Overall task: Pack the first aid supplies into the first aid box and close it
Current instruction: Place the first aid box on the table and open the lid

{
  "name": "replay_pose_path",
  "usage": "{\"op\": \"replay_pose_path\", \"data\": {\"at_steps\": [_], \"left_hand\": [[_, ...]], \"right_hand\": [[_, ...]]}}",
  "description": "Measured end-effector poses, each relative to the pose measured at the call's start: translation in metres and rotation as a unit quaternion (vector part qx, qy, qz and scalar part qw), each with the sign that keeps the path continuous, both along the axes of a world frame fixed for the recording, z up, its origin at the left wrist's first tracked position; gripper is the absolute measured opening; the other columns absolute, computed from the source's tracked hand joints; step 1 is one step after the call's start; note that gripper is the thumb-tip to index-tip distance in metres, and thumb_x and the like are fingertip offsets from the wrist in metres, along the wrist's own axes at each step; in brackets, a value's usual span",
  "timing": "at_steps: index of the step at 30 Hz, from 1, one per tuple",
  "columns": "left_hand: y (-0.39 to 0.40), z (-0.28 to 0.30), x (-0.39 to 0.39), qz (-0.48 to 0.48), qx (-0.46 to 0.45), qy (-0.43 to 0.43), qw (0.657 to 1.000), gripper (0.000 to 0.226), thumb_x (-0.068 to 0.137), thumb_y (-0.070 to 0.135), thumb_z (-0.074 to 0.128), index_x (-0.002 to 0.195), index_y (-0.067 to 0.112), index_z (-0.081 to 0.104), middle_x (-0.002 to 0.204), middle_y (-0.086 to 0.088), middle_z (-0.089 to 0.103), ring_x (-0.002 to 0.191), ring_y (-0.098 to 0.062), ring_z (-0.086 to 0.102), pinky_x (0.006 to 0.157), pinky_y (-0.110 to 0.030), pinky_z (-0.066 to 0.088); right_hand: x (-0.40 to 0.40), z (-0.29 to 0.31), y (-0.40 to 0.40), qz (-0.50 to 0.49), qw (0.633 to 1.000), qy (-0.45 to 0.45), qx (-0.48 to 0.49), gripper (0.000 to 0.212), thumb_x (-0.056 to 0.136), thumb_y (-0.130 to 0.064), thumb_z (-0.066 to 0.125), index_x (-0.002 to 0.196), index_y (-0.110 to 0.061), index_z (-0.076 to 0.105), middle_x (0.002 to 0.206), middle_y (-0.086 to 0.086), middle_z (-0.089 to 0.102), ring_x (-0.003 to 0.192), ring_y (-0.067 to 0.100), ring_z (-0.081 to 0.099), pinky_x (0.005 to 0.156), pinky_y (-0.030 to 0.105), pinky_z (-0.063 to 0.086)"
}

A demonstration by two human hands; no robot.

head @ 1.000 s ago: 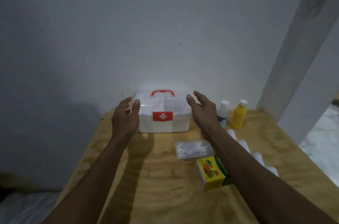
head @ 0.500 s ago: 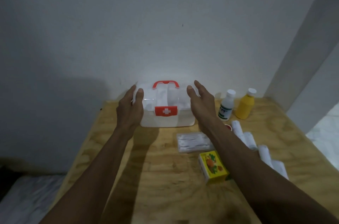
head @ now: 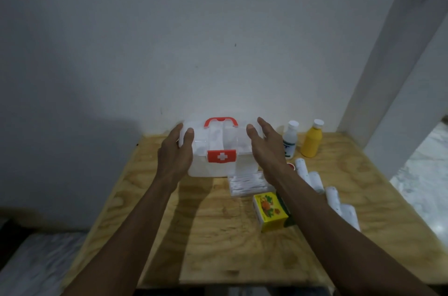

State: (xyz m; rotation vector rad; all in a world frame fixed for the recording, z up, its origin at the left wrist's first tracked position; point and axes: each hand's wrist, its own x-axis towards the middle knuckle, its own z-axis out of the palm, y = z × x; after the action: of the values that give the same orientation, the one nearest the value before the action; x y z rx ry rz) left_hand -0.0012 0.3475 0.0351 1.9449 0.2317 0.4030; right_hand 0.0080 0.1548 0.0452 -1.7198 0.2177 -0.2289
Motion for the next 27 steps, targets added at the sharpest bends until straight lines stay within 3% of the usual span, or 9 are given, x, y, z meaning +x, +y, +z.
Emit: {"op": "replay_pose_path", "data": {"at_steps": [3,6,9,11,13,18,27], "left_hand": [[-0.001,0.005,0.003,0.003,0.043,0.004,0.999,0.054,0.098,0.046,0.046,0.147,0.025,0.038,0.151,-0.004,0.043,0.131,-0.029,0.047,0.103,-0.051,0.046],[-0.005,0.016,0.01,-0.004,0.106,-0.019,0.994,0.054,0.096,0.046,0.05,0.145,0.024,0.041,0.153,-0.003,0.04,0.137,-0.027,0.04,0.11,-0.047,0.036],[0.001,0.024,0.025,-0.035,0.183,0.001,0.983,0.056,0.095,0.053,0.048,0.144,0.027,0.041,0.156,-0.002,0.035,0.142,-0.026,0.032,0.115,-0.046,0.026],[0.005,0.023,0.031,-0.052,0.213,0.034,0.975,0.057,0.094,0.055,0.046,0.145,0.028,0.042,0.158,-0.002,0.03,0.145,-0.026,0.027,0.116,-0.047,0.022],[0.002,0.018,0.029,-0.054,0.213,0.055,0.974,0.057,0.095,0.055,0.044,0.145,0.029,0.042,0.16,-0.001,0.026,0.146,-0.026,0.024,0.117,-0.047,0.02],[-0.006,0.011,0.025,-0.046,0.183,0.058,0.98,0.055,0.095,0.053,0.047,0.144,0.029,0.043,0.16,0.0,0.025,0.146,-0.026,0.025,0.117,-0.046,0.021],[-0.009,0.017,0.025,-0.044,0.179,0.043,0.982,0.054,0.096,0.052,0.046,0.145,0.029,0.044,0.161,0.001,0.023,0.147,-0.025,0.023,0.117,-0.045,0.021]], "right_hand": [[-0.012,0.003,0.011,-0.07,0.997,-0.033,-0.029,0.053,0.092,-0.041,0.062,0.14,-0.026,0.047,0.148,-0.001,0.042,0.135,0.021,0.04,0.108,0.038,0.038],[-0.034,0.005,0.031,-0.163,0.982,-0.089,-0.04,0.046,0.089,-0.031,0.067,0.131,-0.026,0.049,0.144,0.002,0.036,0.133,0.022,0.035,0.105,0.035,0.037],[-0.051,0.003,0.069,-0.181,0.982,-0.023,0.047,0.048,0.087,-0.026,0.07,0.128,-0.026,0.045,0.143,0.003,0.03,0.13,0.024,0.037,0.097,0.03,0.042],[-0.052,0.0,0.094,-0.191,0.972,0.043,0.127,0.052,0.086,-0.025,0.071,0.127,-0.028,0.04,0.143,0.005,0.03,0.126,0.029,0.043,0.097,0.036,0.049],[-0.046,-0.003,0.106,-0.213,0.952,0.084,0.204,0.055,0.086,-0.023,0.073,0.126,-0.029,0.036,0.141,0.007,0.033,0.12,0.031,0.049,0.093,0.045,0.054],[-0.035,-0.009,0.113,-0.256,0.916,0.13,0.279,0.056,0.085,-0.022,0.074,0.123,-0.03,0.033,0.136,0.01,0.044,0.112,0.031,0.055,0.092,0.045,0.056],[-0.04,-0.02,0.105,-0.257,0.926,0.076,0.266,0.045,0.08,-0.027,0.079,0.106,-0.028,0.042,0.116,0.004,0.06,0.099,0.025,0.06,0.087,0.038,0.056]]}}
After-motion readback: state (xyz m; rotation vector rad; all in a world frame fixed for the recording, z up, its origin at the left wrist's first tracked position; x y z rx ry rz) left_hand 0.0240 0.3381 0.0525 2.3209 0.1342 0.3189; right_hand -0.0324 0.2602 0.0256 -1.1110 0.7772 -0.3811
